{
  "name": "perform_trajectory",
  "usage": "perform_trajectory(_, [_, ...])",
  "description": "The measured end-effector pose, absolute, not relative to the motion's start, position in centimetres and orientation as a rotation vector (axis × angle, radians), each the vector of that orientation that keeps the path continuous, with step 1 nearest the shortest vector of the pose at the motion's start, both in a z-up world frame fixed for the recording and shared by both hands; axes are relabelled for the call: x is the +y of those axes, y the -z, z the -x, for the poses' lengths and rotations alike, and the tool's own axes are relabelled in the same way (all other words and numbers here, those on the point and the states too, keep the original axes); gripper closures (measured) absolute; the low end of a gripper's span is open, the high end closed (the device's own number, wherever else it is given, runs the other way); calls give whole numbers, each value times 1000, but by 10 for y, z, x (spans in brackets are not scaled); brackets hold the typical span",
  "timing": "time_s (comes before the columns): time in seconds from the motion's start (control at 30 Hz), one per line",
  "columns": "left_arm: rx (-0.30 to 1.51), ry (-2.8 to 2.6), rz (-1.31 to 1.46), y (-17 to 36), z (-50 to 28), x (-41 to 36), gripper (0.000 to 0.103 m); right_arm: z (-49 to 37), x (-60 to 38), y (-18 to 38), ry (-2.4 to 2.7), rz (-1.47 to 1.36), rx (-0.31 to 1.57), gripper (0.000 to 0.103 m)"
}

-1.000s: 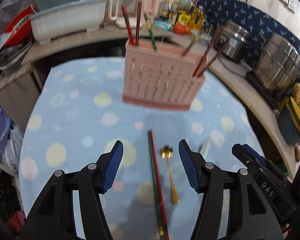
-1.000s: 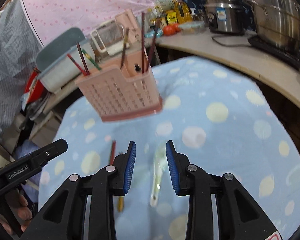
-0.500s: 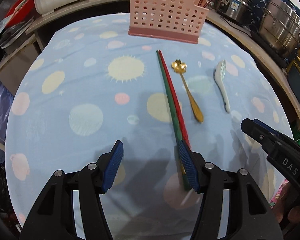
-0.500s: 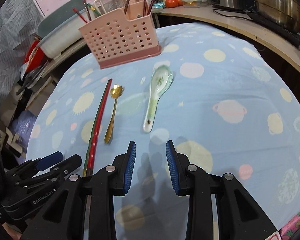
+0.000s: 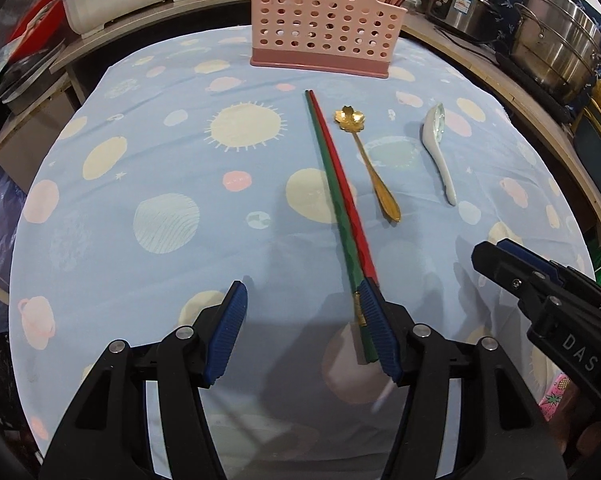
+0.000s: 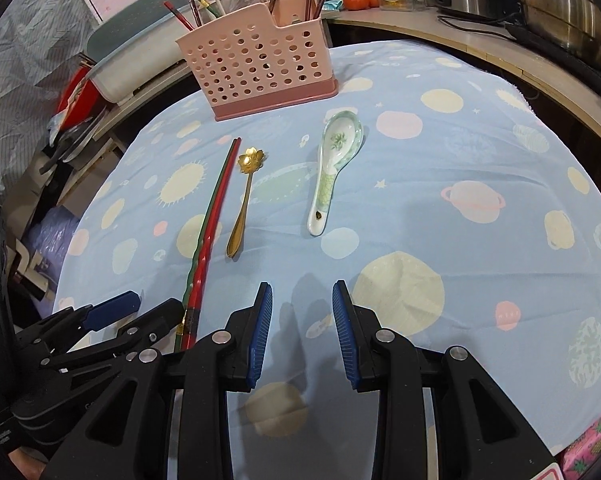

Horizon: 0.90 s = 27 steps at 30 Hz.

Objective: Organize utensils
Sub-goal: 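Move both tools back down to the remaining green and red chopsticks, then close the left tool on the green chopstick while the right tool grasps the red chopstick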

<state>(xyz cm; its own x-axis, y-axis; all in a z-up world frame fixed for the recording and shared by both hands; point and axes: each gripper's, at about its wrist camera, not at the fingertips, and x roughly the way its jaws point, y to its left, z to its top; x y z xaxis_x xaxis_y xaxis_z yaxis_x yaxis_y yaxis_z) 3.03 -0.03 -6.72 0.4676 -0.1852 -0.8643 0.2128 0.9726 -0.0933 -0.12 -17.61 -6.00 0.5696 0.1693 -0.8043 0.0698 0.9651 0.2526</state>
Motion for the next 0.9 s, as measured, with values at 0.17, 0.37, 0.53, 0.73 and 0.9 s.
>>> perform_trajectory(0.17, [1062,210,-28,68,-30,9,49,3,-168,59,-79,-250,965,72])
perform_trajectory(0.37, [1063,251,-15,65,-26,3,49,3,-165,59,-84,-249,967,72])
perform_trajectory(0.53, [1058,283,-35,66,-23,-8,49,4,-165,58,-82,-247,964,72])
perform_trajectory(0.73, [1063,267,-48,69,-23,-6,48,5,-162,59,-92,-243,967,72])
perform_trajectory(0.9, [1058,233,-61,70,-22,2,49,5,-154,59,-119,-225,973,72])
